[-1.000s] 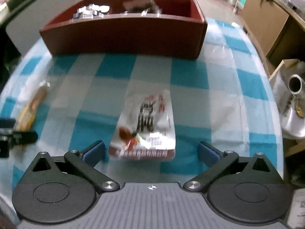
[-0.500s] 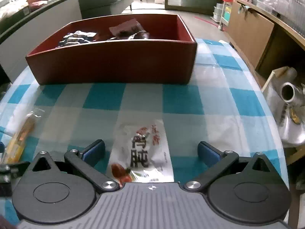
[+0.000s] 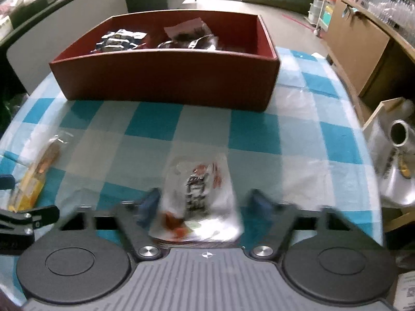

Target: Organize snacks

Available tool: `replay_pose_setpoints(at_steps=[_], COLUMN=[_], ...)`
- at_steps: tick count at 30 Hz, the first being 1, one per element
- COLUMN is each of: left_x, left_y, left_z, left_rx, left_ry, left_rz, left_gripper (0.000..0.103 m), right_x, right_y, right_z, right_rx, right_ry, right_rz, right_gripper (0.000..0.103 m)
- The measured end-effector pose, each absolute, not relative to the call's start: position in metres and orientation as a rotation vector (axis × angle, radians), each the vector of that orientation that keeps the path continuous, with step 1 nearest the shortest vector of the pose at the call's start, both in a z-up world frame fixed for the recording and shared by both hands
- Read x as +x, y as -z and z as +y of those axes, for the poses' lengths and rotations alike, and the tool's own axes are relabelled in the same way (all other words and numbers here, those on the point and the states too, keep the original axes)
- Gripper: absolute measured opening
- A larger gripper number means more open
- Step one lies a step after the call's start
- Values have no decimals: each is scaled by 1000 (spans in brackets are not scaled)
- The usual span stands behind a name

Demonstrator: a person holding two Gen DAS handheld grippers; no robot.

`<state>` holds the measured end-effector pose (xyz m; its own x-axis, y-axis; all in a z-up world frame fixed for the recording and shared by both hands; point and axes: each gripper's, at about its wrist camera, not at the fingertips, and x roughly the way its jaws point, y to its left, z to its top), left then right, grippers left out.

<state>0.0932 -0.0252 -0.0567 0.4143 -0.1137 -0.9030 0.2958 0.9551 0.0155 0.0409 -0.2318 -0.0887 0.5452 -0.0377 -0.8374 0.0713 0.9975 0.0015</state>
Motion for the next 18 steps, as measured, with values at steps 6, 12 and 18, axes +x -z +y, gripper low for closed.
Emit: replay_pose_setpoints(at_steps=[6, 12, 18], left_x=[93, 93, 95], left_y=[44, 40, 37], left_z=[-21, -12, -13], left_rx=[138, 94, 85], left_ry=[314, 329, 325], left_rz=[1136, 1157, 1153], left_gripper=[34, 31, 30], right_x=[29, 16, 21], right_y=[81, 62, 57], right_z=[-223, -214, -209], right_rx=[5, 40, 60], right_ry=[45, 17, -2], right_rz=[1028, 992, 976], right_gripper=[64, 64, 64])
